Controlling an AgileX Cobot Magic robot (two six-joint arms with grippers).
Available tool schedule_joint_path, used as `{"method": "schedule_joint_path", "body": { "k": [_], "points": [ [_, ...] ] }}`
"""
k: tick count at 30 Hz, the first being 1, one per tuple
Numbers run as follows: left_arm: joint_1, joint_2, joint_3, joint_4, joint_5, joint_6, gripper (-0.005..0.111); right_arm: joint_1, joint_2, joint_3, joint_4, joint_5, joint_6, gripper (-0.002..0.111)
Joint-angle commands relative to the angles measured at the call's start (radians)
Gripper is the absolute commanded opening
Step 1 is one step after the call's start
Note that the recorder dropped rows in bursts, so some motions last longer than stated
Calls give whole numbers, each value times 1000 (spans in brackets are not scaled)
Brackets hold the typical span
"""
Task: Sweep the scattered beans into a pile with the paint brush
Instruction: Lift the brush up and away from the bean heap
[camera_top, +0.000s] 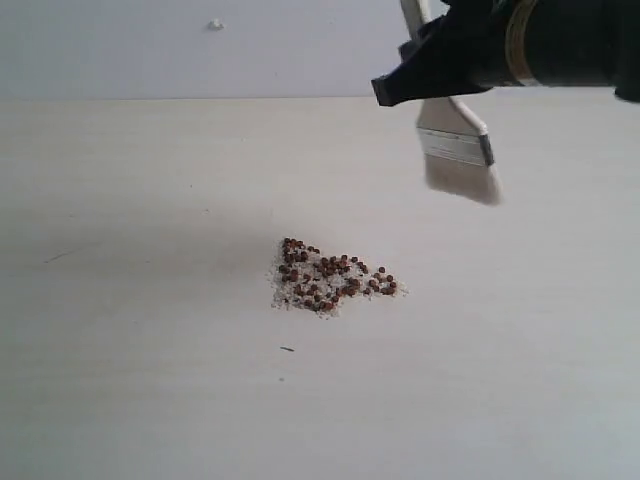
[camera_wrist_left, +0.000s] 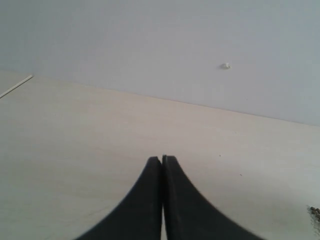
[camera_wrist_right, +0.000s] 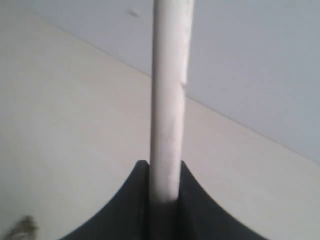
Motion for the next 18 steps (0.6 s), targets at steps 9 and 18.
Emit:
{"method": "schedule_joint_path", "body": {
  "k": [9,18],
  "points": [
    [0,-5,2,-5,-2,-5,0,455,131,275,-162,1091,685,0],
    [0,-5,2,-5,-2,-5,0,539,380,217,-162,1180,685,0]
  ]
}}
